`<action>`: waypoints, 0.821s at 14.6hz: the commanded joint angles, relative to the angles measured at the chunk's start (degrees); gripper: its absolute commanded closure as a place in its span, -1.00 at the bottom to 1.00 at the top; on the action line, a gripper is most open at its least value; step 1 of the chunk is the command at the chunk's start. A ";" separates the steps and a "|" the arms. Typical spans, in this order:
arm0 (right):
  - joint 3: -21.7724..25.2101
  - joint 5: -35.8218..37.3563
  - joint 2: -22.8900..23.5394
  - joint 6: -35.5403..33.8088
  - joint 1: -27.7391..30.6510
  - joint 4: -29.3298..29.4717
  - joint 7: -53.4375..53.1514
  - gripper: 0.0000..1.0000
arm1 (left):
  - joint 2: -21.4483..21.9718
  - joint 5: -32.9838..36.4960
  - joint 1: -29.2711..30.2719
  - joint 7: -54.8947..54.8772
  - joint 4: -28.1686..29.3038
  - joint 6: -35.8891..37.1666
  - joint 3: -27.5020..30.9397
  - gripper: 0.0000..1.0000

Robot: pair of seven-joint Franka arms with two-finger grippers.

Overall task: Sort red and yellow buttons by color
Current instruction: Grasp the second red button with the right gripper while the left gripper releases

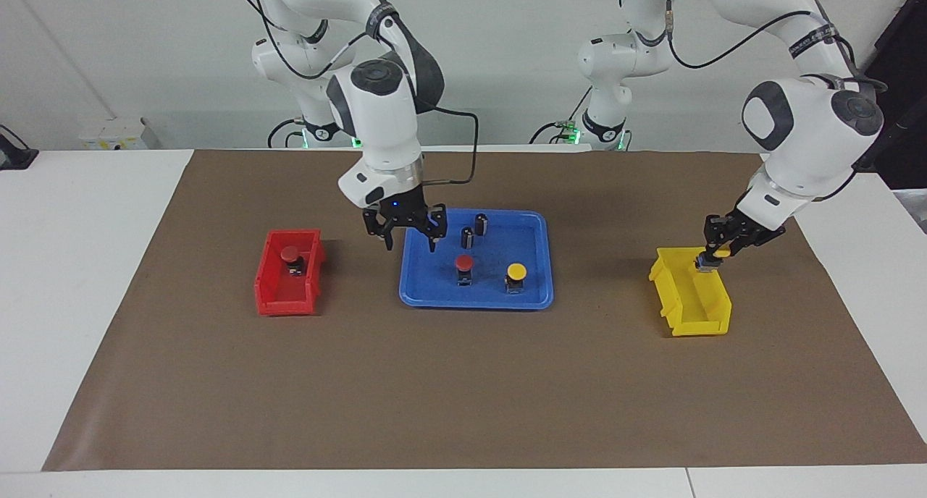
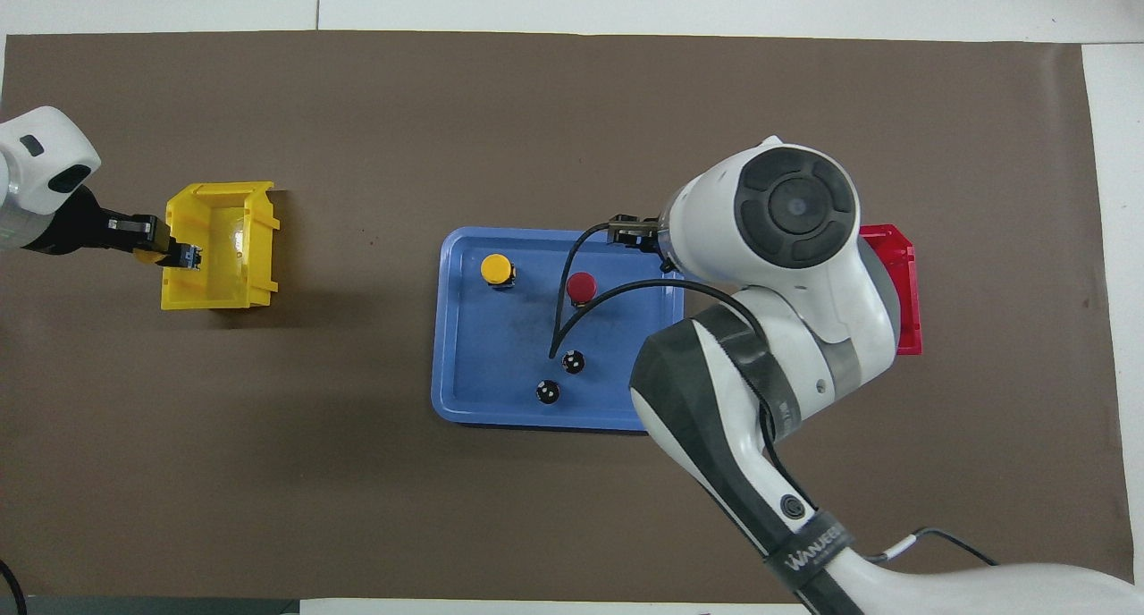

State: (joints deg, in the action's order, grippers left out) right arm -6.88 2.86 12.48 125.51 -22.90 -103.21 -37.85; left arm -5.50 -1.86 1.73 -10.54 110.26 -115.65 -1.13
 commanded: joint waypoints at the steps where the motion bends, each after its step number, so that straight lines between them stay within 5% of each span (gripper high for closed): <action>1: 0.20 5.02 5.79 3.33 -3.20 2.31 -5.38 -0.80 | 1.01 0.71 -0.84 -0.45 4.42 -5.09 0.25 0.97; 9: 0.02 10.85 9.67 5.62 -6.20 1.09 -10.41 -0.79 | 0.31 0.71 -1.37 -0.45 11.64 -13.28 0.34 0.97; 10: 0.02 10.32 9.58 5.97 -6.28 1.00 -10.67 -0.79 | 0.31 0.71 -1.37 -0.45 11.82 -13.90 0.34 0.92; 12: -0.06 10.06 9.32 5.71 -6.11 -0.14 -10.41 -0.78 | 0.22 0.71 -1.46 -0.45 11.65 -13.82 0.34 0.45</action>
State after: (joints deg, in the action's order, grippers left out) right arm -6.69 12.55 21.88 130.69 -29.31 -102.28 -47.46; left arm -5.93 -1.85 0.92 -10.58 120.80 -127.90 -1.33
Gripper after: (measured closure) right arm 0.106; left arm 0.590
